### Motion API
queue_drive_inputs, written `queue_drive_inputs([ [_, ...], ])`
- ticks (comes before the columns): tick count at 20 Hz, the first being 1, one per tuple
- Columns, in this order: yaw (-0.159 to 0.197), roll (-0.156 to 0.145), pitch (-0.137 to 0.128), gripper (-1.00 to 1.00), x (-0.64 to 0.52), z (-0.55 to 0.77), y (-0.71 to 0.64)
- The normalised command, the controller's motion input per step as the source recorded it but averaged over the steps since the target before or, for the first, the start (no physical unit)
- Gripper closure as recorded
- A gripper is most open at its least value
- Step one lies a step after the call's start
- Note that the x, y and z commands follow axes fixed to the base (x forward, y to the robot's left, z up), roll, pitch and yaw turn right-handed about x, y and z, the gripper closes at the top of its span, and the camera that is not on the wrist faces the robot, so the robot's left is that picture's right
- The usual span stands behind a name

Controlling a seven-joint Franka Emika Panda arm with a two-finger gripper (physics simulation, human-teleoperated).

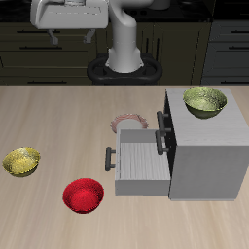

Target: Close the bottom drawer of the white cabinet and place the green bowl on the plate

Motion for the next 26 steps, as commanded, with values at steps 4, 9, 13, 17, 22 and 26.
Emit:
queue_drive_inputs([
  [4,0.240,0.035,-0.014,-1.00,0.00,0.02,0.15],
  [9,0.303,0.020,-0.039,-1.00,0.02,-0.17,0.20],
  [13,0.328,0.010,-0.035,-1.00,0.02,-0.21,0.20],
  [17,0.226,0.016,0.018,-1.00,-0.02,-0.21,0.12],
  [22,0.242,0.015,0.037,-1.00,-0.10,-0.29,0.05],
  [26,0.235,0.047,0.066,-1.00,-0.20,-0.32,0.05],
])
